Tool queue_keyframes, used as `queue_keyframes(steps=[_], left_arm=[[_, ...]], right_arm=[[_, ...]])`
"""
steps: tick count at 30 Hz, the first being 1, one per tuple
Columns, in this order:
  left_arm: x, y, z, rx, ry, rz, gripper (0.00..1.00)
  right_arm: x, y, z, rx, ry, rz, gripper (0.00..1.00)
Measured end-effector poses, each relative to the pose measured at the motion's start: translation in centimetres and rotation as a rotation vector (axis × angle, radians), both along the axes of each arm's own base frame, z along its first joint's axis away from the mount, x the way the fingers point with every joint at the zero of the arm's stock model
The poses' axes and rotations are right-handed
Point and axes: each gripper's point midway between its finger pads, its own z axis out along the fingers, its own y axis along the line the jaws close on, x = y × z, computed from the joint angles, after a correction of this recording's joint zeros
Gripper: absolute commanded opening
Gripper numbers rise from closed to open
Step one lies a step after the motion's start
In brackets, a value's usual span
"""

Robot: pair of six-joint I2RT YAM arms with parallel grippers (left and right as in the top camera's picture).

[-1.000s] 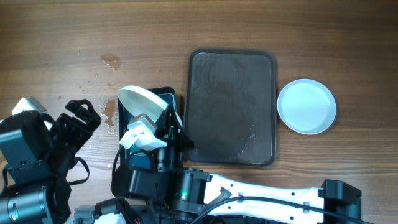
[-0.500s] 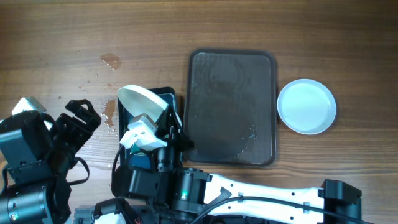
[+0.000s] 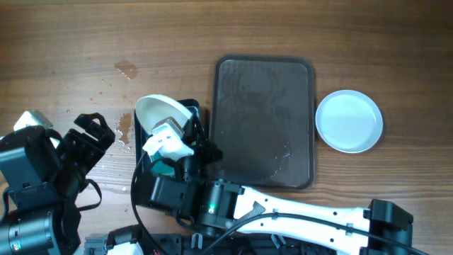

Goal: Clean dirty plates on tray and stack at the side
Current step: 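Lift the plate with the right gripper and tilt it over the basin, then carry the plate right and set it on the plate stack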

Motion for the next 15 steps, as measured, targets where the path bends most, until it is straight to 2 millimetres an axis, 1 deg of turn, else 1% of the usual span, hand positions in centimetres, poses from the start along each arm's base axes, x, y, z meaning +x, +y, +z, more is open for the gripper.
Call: queue_keyframes(steps=[4, 6, 7, 9, 10, 12, 13, 15], left_arm=[[0.0, 0.0, 0.0, 0.000, 0.000, 0.000, 1.00], [0.0, 0.0, 0.0, 0.000, 0.001, 0.000, 1.00], [0.0, 0.0, 0.0, 0.000, 0.000, 0.000, 1.00], [0.0, 0.0, 0.0, 0.000, 0.000, 0.000, 1.00], [0.0, 0.0, 0.0, 0.000, 0.001, 0.000, 1.00], [0.0, 0.0, 0.0, 0.000, 0.000, 0.000, 1.00], [0.0, 0.0, 0.0, 0.000, 0.001, 0.000, 1.00], [0.0, 0.0, -0.1, -0.001, 0.003, 0.000, 1.00]], right_arm=[[0.8, -0.6, -0.2, 0.042, 0.012, -0.031, 0.04], [1.2, -1.2, -1.5, 0.056, 0.070, -0.038, 0.04], [1.5, -1.4, -2.5, 0.090, 0.122, -0.041, 0.04], [2.6, -1.8, -5.4, 0.218, 0.308, -0.051, 0.04], [3.5, -2.1, -6.9, 0.308, 0.420, -0.066, 0.05], [5.6, -2.8, -8.8, 0.463, 0.612, -0.081, 0.04], [6.5, -3.4, -9.3, 0.533, 0.703, -0.077, 0.04], [7.6, -4.5, -8.7, 0.633, 0.795, -0.057, 0.04]])
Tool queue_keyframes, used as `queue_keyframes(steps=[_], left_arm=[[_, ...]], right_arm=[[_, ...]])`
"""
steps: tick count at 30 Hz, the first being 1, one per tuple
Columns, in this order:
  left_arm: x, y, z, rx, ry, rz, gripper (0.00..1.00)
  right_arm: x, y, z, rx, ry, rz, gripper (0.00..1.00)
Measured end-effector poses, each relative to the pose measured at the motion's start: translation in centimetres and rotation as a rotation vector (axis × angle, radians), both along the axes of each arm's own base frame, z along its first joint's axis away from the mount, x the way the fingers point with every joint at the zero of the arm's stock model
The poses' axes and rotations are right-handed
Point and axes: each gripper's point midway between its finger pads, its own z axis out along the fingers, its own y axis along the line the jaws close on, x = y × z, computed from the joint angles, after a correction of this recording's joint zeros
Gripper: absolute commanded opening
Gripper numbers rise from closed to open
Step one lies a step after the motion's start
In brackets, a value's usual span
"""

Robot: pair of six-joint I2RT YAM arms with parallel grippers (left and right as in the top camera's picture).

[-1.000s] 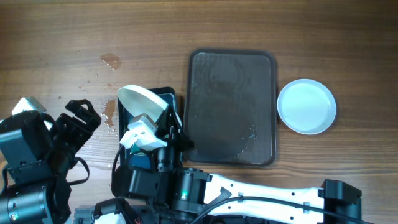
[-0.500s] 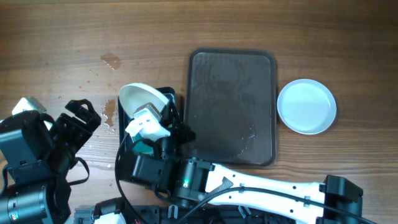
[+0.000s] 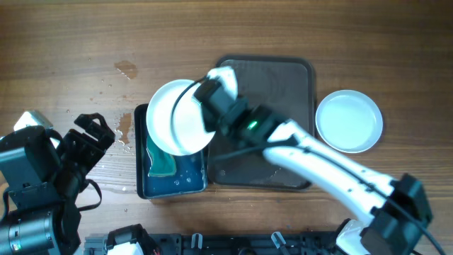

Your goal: Clean dirty plates on tray and stack at the side

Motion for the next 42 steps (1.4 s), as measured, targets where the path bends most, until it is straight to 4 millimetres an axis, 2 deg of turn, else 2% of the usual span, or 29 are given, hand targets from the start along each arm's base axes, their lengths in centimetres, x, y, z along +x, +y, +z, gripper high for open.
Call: queue_keyframes(steps=[1, 3, 4, 6, 7, 8, 9, 12, 14, 15, 16, 17, 19, 20, 21, 22, 23, 26, 27, 28, 29, 32, 33, 35, 36, 37, 38, 40, 42], left_arm=[[0.0, 0.0, 0.0, 0.000, -0.001, 0.000, 1.00], [0.0, 0.0, 0.0, 0.000, 0.000, 0.000, 1.00], [0.0, 0.0, 0.0, 0.000, -0.001, 0.000, 1.00], [0.0, 0.0, 0.0, 0.000, -0.001, 0.000, 1.00], [0.0, 0.0, 0.0, 0.000, 0.000, 0.000, 1.00], [0.0, 0.0, 0.0, 0.000, -0.001, 0.000, 1.00], [0.0, 0.0, 0.0, 0.000, 0.000, 0.000, 1.00], [0.0, 0.0, 0.0, 0.000, -0.001, 0.000, 1.00], [0.0, 0.0, 0.0, 0.000, -0.001, 0.000, 1.00], [0.0, 0.0, 0.0, 0.000, 0.000, 0.000, 1.00], [0.0, 0.0, 0.0, 0.000, -0.001, 0.000, 1.00], [0.0, 0.0, 0.0, 0.000, 0.000, 0.000, 1.00], [0.0, 0.0, 0.0, 0.000, -0.001, 0.000, 1.00], [0.0, 0.0, 0.0, 0.000, -0.001, 0.000, 1.00], [0.0, 0.0, 0.0, 0.000, -0.001, 0.000, 1.00], [0.0, 0.0, 0.0, 0.000, -0.001, 0.000, 1.00], [0.0, 0.0, 0.0, 0.000, -0.001, 0.000, 1.00], [0.0, 0.0, 0.0, 0.000, -0.001, 0.000, 1.00], [0.0, 0.0, 0.0, 0.000, 0.000, 0.000, 1.00], [0.0, 0.0, 0.0, 0.000, 0.000, 0.000, 1.00], [0.0, 0.0, 0.0, 0.000, 0.000, 0.000, 1.00], [0.0, 0.0, 0.0, 0.000, -0.001, 0.000, 1.00], [0.0, 0.0, 0.0, 0.000, 0.000, 0.000, 1.00], [0.0, 0.0, 0.0, 0.000, -0.001, 0.000, 1.00], [0.0, 0.0, 0.0, 0.001, -0.001, 0.000, 1.00], [0.0, 0.0, 0.0, 0.000, 0.000, 0.000, 1.00], [0.0, 0.0, 0.0, 0.000, -0.001, 0.000, 1.00], [0.0, 0.0, 0.0, 0.000, 0.000, 0.000, 1.00], [0.0, 0.0, 0.0, 0.000, 0.000, 0.000, 1.00]], right_arm=[[0.4, -0.7, 0.9, 0.043, 0.015, -0.001, 0.04], [1.6, -5.1, 5.4, 0.178, 0.009, -0.056, 0.04], [2.2, -8.9, 8.1, 0.227, -0.020, -0.122, 0.04], [2.2, -15.7, 9.8, 0.242, -0.017, -0.263, 0.04], [1.9, -21.2, 9.9, 0.223, -0.003, -0.396, 0.04], [1.8, -24.7, 9.4, 0.204, 0.021, -0.489, 0.04], [1.7, -27.4, 8.6, 0.192, 0.042, -0.556, 0.04], [1.0, -33.7, 4.0, 0.169, 0.142, -0.716, 0.04], [-0.1, -37.6, -1.4, 0.183, 0.240, -0.823, 0.04], [-0.3, -38.8, -3.7, 0.203, 0.268, -0.857, 0.04], [-1.2, -40.2, -7.0, 0.229, 0.331, -0.911, 0.04], [-2.1, -40.9, -9.1, 0.243, 0.376, -0.945, 0.04], [-3.6, -41.5, -12.4, 0.265, 0.461, -0.994, 0.04], [-3.9, -41.6, -13.2, 0.268, 0.480, -1.005, 0.04], [-4.1, -41.6, -13.8, 0.269, 0.501, -1.010, 0.11], [-4.1, -41.6, -14.0, 0.267, 0.506, -1.010, 0.31], [-4.1, -41.7, -14.0, 0.265, 0.505, -1.009, 0.40], [-4.3, -41.5, -13.6, 0.263, 0.504, -1.006, 0.47], [-4.3, -41.4, -12.9, 0.263, 0.490, -0.996, 0.47], [-4.3, -41.0, -11.3, 0.267, 0.450, -0.979, 0.47], [-3.7, -40.0, -8.0, 0.284, 0.348, -0.919, 0.47], [-2.6, -36.3, -0.8, 0.305, 0.111, -0.724, 0.46], [-3.0, -33.5, 2.0, 0.309, 0.025, -0.601, 0.46], [-4.4, -29.3, 5.0, 0.300, -0.063, -0.416, 0.46], [-5.5, -26.8, 5.9, 0.293, -0.084, -0.310, 0.47], [-6.0, -26.0, 5.9, 0.290, -0.078, -0.265, 0.46], [-7.3, -23.0, 6.5, 0.291, -0.088, -0.140, 0.45], [-9.0, -19.6, 5.9, 0.286, -0.035, 0.005, 0.44], [-10.2, -17.3, 5.3, 0.278, 0.000, 0.106, 0.47]])
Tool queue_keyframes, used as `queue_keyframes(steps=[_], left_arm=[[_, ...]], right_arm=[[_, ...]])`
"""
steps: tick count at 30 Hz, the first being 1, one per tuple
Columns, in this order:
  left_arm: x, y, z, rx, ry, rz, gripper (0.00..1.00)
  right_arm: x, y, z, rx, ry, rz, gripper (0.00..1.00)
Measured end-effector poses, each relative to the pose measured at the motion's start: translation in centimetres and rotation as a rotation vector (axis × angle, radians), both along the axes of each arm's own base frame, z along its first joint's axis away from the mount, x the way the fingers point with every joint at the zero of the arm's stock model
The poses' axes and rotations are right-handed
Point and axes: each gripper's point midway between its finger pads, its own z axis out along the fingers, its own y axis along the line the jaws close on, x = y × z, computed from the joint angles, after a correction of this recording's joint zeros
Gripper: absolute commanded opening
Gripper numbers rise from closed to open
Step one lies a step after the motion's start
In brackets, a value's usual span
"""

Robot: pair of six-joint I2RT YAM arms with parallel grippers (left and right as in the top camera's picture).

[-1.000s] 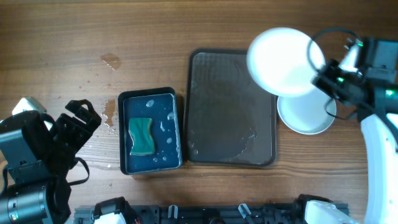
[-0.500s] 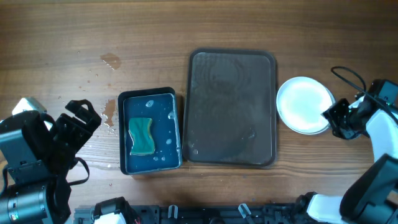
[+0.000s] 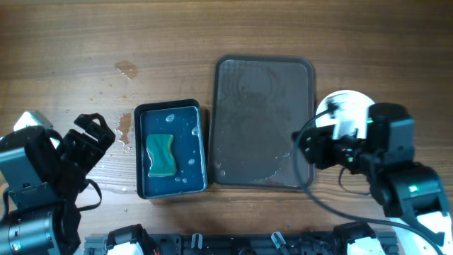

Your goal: Clean dirty plates on tray and stack at the side

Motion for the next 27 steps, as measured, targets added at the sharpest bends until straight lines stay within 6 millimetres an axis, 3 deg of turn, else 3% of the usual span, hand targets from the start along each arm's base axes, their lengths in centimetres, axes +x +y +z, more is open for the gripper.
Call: queue_keyframes(steps=[3, 9, 15, 20, 27], left_arm=[[0.0, 0.0, 0.0, 0.000, 0.000, 0.000, 1.00], [0.0, 0.0, 0.0, 0.000, 0.000, 0.000, 1.00], [0.0, 0.0, 0.0, 0.000, 0.000, 0.000, 1.00], [0.0, 0.0, 0.0, 0.000, 0.000, 0.000, 1.00], [0.0, 0.0, 0.0, 0.000, 0.000, 0.000, 1.00]], right_arm=[[-0.8, 2.1, -1.4, -0.033, 0.053, 0.077, 0.49], [0.2, 2.4, -4.4, -0.069, 0.194, 0.028, 0.50], [0.2, 2.4, -4.6, -0.059, 0.223, 0.005, 0.52], [0.2, 2.4, -4.6, -0.054, 0.230, -0.003, 0.62], [0.1, 2.4, -4.7, -0.055, 0.239, -0.006, 0.68]])
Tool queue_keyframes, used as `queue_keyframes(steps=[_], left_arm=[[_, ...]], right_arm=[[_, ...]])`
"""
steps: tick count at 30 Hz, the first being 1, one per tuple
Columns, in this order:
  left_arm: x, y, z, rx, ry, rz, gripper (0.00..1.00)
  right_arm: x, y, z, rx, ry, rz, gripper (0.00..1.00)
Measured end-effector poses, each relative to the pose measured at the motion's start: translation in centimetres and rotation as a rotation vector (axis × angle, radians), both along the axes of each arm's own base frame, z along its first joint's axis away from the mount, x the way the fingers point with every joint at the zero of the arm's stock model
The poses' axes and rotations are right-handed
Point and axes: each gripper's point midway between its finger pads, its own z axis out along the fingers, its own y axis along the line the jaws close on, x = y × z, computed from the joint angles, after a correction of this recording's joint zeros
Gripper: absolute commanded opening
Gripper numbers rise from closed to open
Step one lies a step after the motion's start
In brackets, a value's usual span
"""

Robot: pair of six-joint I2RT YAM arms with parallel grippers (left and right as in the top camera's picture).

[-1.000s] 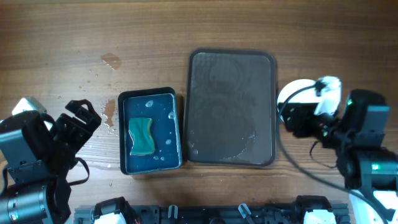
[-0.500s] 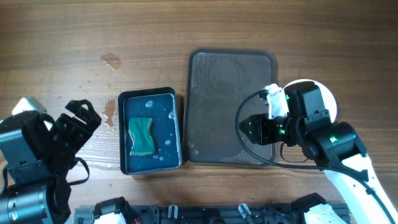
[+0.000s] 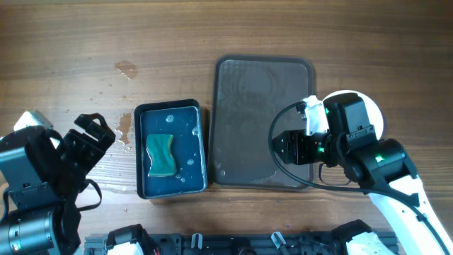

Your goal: Clean dirty plates on tray and stack at the side

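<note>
The dark tray point(image 3: 255, 92) lies in the middle of the table, wet and with no plate on it. White plates point(image 3: 368, 113) sit on the table right of the tray, largely covered by my right arm. My right gripper point(image 3: 278, 147) points left over the tray's right part, seemingly open, with nothing held. My left gripper point(image 3: 93, 132) rests open at the far left, away from everything.
A dark basin point(image 3: 195, 142) of water with a green sponge point(image 3: 161, 156) stands left of the tray. Water drops point(image 3: 126, 69) mark the wood at the upper left and beside the basin. The arm bases line the near edge.
My right gripper has moved from over the white plates leftward to above the tray's right part. The plates stay where they were. The left arm has not moved.
My right gripper first held a white plate at the basin, tilted into it. It then had the plate raised between basin and tray. Later the arm was over the plate at the right and the basin held only the sponge. Now the gripper is empty over the tray.
</note>
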Motion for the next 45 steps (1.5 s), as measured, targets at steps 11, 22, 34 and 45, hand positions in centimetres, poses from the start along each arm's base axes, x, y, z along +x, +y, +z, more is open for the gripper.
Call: queue_keyframes(steps=[11, 22, 34, 45], left_arm=[[0.0, 0.0, 0.0, 0.000, 0.000, 0.000, 1.00], [0.0, 0.0, 0.0, 0.000, 0.000, 0.000, 1.00], [0.0, 0.0, 0.0, 0.000, 0.000, 0.000, 1.00], [0.0, 0.0, 0.0, 0.000, 0.000, 0.000, 1.00]], right_arm=[[0.2, 0.1, 0.1, 0.004, -0.011, 0.000, 0.84], [0.4, 0.2, 0.3, 0.007, -0.022, 0.000, 1.00], [0.2, 0.0, 0.1, 0.003, -0.007, -0.010, 1.00], [1.0, 0.2, 4.2, 0.015, -0.286, 0.095, 1.00]])
